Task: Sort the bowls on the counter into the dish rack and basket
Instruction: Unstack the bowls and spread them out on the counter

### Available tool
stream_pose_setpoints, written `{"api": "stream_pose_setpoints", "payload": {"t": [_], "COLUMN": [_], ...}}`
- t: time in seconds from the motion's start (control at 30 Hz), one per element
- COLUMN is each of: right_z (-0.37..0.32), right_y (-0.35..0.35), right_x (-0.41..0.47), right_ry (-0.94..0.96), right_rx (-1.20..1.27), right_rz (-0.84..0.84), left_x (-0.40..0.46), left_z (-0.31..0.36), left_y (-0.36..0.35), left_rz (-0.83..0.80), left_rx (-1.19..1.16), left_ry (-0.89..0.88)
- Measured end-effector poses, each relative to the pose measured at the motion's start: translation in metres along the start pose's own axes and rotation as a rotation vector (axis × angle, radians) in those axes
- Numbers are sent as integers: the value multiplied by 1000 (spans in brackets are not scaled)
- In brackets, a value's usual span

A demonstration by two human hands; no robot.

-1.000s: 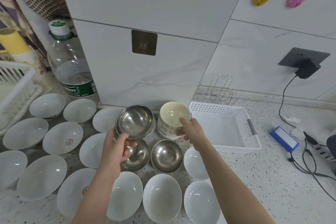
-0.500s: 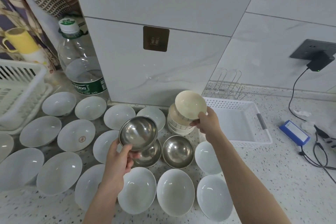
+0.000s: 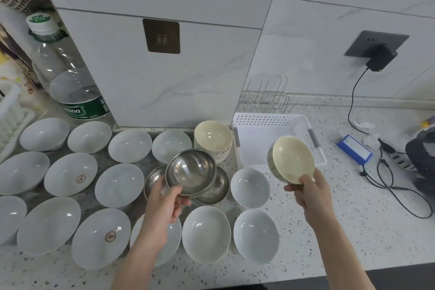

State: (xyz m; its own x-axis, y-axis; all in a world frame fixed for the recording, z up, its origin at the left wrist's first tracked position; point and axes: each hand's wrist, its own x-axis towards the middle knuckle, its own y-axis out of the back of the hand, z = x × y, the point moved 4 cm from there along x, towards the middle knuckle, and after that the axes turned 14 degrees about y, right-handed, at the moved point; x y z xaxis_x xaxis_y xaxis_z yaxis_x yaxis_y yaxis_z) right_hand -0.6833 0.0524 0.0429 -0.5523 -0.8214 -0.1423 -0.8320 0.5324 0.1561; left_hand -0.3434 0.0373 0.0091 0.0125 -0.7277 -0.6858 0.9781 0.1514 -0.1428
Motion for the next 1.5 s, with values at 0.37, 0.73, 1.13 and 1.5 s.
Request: {"api": "stream_pose_setpoints", "payload": {"t": [0.37, 0.73, 1.13, 1.5], "right_z": [73, 91, 101, 104], "right_y": [71, 62, 60, 58], "right_x": [6, 35, 54, 56], "right_ry": [-35, -2, -27, -26], "right_rx": [-320, -366, -294, -251], "right_rz": [-212, -484, -495, -495], "left_x": [-24, -39, -46, -55], "left_z": [-49, -94, -110, -120], "left_y": [-96, -144, -144, -150], "left_rz": [14, 102, 153, 137], "left_rx": [-39, -23, -13, 41], "left_ry": [26, 44, 50, 43]}}
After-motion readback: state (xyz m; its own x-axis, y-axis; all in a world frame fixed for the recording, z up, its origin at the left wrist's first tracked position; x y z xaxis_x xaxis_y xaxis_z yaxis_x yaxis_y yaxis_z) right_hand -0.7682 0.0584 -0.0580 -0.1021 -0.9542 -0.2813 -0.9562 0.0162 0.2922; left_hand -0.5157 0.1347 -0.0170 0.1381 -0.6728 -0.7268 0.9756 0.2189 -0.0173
